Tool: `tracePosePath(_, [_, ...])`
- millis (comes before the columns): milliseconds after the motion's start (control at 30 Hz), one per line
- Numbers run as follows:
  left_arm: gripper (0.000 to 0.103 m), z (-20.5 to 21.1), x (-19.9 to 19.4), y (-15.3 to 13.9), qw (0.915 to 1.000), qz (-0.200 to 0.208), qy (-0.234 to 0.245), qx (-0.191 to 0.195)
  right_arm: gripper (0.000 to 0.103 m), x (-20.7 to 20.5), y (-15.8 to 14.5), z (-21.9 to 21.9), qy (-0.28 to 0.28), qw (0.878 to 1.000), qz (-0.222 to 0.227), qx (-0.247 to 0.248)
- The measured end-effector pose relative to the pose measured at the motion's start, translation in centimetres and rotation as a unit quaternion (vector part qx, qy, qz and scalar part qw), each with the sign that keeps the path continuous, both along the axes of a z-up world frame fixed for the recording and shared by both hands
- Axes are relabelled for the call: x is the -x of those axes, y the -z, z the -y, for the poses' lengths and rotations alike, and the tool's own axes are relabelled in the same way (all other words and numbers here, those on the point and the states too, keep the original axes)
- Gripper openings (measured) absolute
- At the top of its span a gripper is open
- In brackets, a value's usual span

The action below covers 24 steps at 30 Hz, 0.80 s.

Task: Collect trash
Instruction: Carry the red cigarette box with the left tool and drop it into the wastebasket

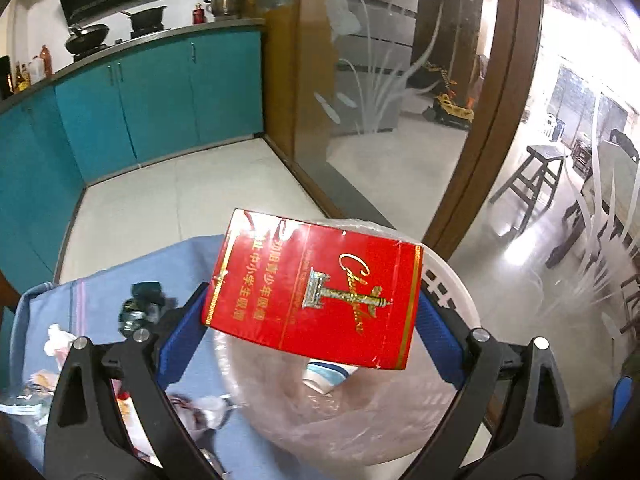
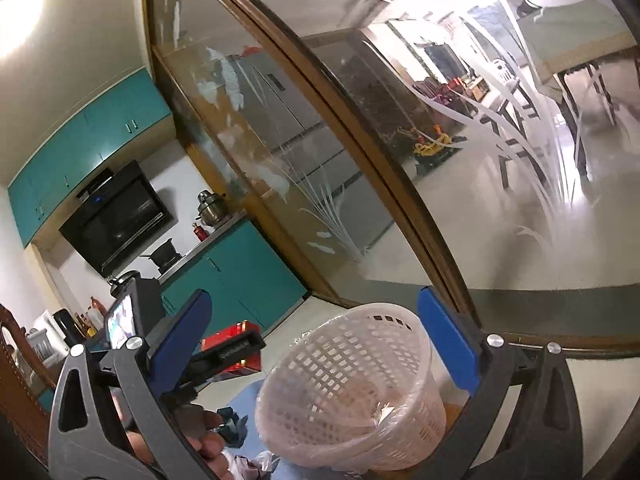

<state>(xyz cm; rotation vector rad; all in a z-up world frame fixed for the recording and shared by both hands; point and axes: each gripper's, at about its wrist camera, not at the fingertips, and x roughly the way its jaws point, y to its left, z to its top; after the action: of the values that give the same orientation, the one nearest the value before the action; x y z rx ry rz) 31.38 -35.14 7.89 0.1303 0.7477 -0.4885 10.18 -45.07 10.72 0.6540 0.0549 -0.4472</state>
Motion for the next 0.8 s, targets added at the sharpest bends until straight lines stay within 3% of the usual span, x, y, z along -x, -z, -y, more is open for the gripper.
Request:
tracePosePath(200, [0.099,0.5,0.1,0.3,0.9997,0.005,0.012,-0.022,0.1,-0.7,-0.2,-0.2,-0.011,1.0,-0.006,0.005])
tracePosePath(367, [0.1,-2.8,2.4,-1.7,0.9973,0.063,-0.006,-0.037,0.1,-1.1,-0.6,-0.9,-0.025,0.999,-0.009,0.017])
tracePosePath(467, [0.1,-7.8,5.5,-3.0,0.9936,0.101,-0.028,-0.042,0.1,-1.2,-1.1,-1.9,-0.044,0.998,-0.01,0.036])
tracePosePath(567, [0.1,-13.9,9.0,-3.5,0.9911,0.112,-0.062,-0.036,0.1,-1.3,-1.1,-3.4,-0.068,0.996,-0.017,0.053])
tracePosePath(733, [0.1,-24.7,13.7,-1.4,0.9824,0.086,-0.164,-0.026,0.1,-2.2,-1.3,-7.0,-0.129,0.987,-0.045,0.087])
tracePosePath(800, [0.1,-28.8,15.4,0.4,0.977,0.067,-0.202,-0.005,0.1,-2.7,-1.3,-9.0,-0.156,0.979,-0.063,0.111])
